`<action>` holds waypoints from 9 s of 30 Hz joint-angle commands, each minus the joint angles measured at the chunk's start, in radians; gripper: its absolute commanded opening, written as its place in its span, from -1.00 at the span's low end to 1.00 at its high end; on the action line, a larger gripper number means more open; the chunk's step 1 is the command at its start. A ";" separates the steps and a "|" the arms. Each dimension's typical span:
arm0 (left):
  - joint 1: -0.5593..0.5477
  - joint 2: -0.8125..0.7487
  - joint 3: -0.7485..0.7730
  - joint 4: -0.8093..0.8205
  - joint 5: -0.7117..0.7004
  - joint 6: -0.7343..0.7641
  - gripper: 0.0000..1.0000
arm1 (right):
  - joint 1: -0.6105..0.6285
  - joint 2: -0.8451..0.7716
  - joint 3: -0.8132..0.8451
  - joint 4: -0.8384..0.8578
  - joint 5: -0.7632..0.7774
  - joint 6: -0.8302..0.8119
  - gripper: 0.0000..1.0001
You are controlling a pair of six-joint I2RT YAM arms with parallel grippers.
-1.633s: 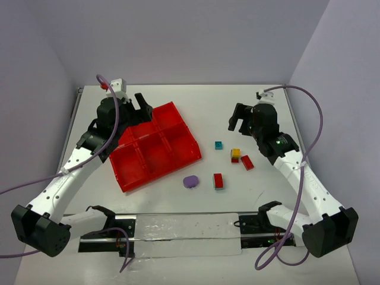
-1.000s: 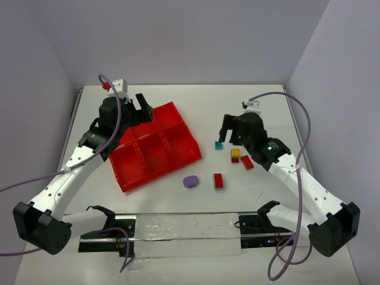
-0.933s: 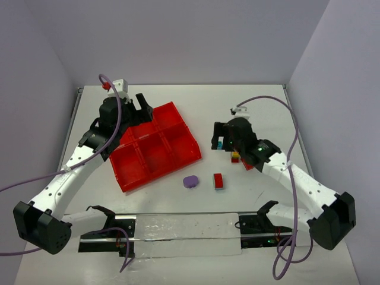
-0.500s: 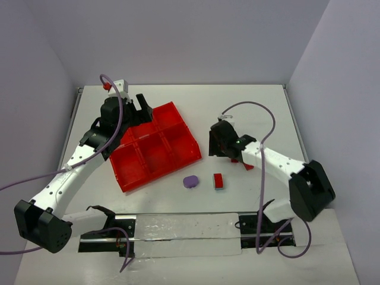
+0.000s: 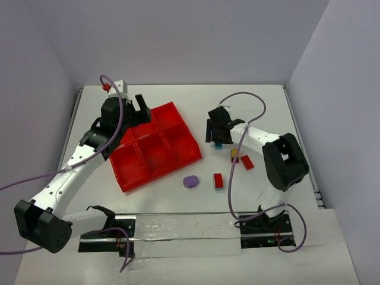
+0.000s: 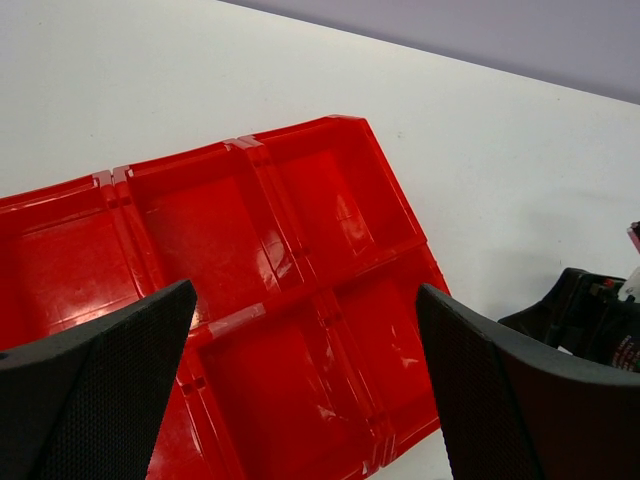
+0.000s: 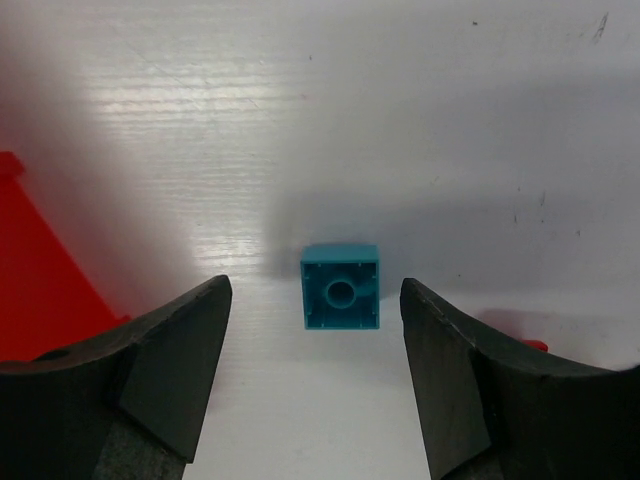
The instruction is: Sort the legos into containers by color
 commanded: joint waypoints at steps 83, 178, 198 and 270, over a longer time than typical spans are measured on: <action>0.147 -0.121 0.061 -0.167 -0.045 -0.078 0.99 | 0.108 -0.201 0.358 -0.158 0.126 -0.038 0.62; 0.032 0.091 -0.401 1.326 1.274 -0.659 0.84 | -0.003 -0.565 -0.199 0.684 -1.102 0.308 -0.89; 0.009 0.118 -0.406 1.343 1.269 -0.658 0.16 | 0.044 -0.521 -0.185 0.719 -1.105 0.329 -0.88; 0.277 -0.141 -0.301 0.514 1.107 -0.299 -1.00 | 0.206 -0.248 0.197 0.063 -0.425 -0.104 0.44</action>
